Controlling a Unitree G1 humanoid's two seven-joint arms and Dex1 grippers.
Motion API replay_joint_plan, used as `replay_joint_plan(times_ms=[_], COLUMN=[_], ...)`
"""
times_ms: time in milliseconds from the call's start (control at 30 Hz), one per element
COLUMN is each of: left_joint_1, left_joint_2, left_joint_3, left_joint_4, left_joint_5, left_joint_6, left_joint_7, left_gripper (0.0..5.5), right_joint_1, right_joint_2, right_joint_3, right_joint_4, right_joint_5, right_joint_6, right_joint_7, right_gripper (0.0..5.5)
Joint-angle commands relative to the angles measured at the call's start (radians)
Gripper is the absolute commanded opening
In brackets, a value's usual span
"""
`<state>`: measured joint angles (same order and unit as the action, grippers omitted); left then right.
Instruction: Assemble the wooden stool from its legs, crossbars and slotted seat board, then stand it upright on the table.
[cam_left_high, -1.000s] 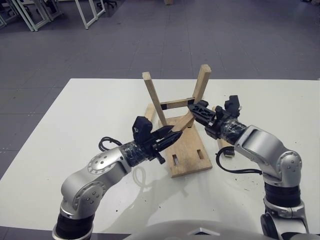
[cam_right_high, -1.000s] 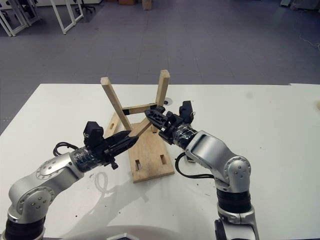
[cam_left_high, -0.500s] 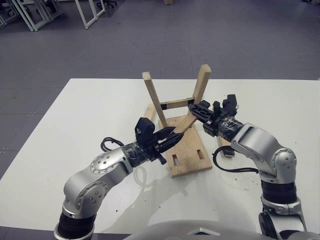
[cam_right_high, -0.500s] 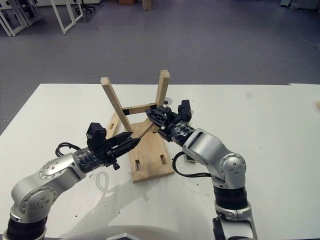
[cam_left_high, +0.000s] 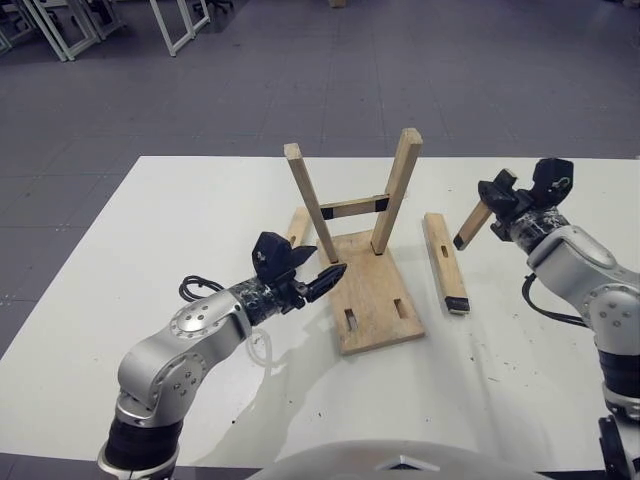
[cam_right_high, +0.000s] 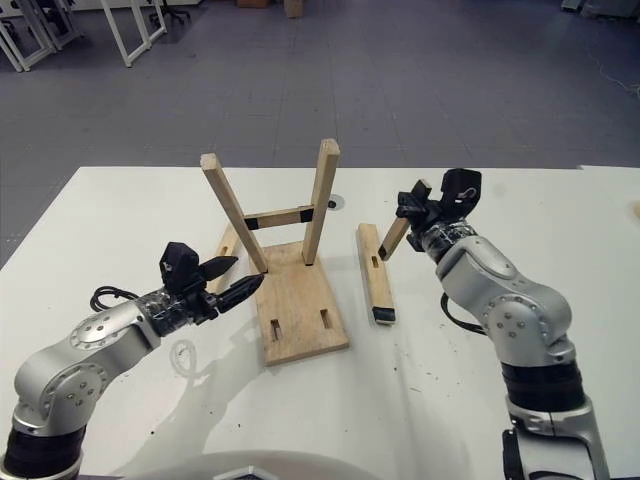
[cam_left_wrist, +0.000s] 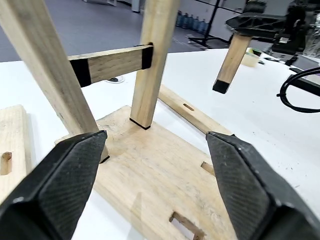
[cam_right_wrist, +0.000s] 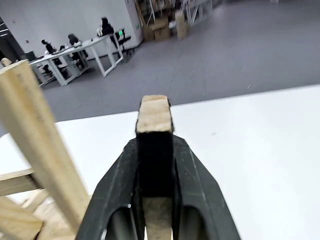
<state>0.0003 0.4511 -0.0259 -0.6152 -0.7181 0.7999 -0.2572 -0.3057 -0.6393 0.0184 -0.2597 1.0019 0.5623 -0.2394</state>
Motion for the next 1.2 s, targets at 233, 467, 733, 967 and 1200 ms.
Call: replay_joint_plan(times_ms=[233, 467, 733, 967, 1200], left_joint_1=[-0.054, -0.069, -0.063, -0.058, -0.067], left_joint_2=[-0.137, -0.144, -0.158, -0.17, -0.172], left_joint_3=[-0.043, -0.028, -0.021, -0.017, -0.016], left_joint_4=[0.073, 0.088, 0.086, 0.077, 0.084], left_joint_5=[0.165, 0.202, 0.224, 0.237, 0.242], left_joint_6=[-0.036, -0.033, -0.029, -0.024, -0.021], left_joint_7=[0.117, 0.104, 0.109, 0.108, 0.106], left_gripper=[3.67, 3.67, 3.67, 3.67, 3.67], right_joint_1=[-0.047, -0.008, 0.046, 0.045, 0.004], right_joint_2=[0.23, 0.311, 0.376, 0.404, 0.427], right_joint_3=[0.057, 0.022, 0.02, -0.014, -0.03], right_joint_4=[0.321, 0.355, 0.267, 0.266, 0.396], right_joint_5=[-0.467, -0.576, -0.68, -0.727, -0.777], right_joint_6=[-0.232, -0.233, -0.169, -0.146, -0.213], right_joint_7=[0.204, 0.251, 0.233, 0.248, 0.271], right_gripper=[0.4, 0.4, 0.4, 0.4, 0.4])
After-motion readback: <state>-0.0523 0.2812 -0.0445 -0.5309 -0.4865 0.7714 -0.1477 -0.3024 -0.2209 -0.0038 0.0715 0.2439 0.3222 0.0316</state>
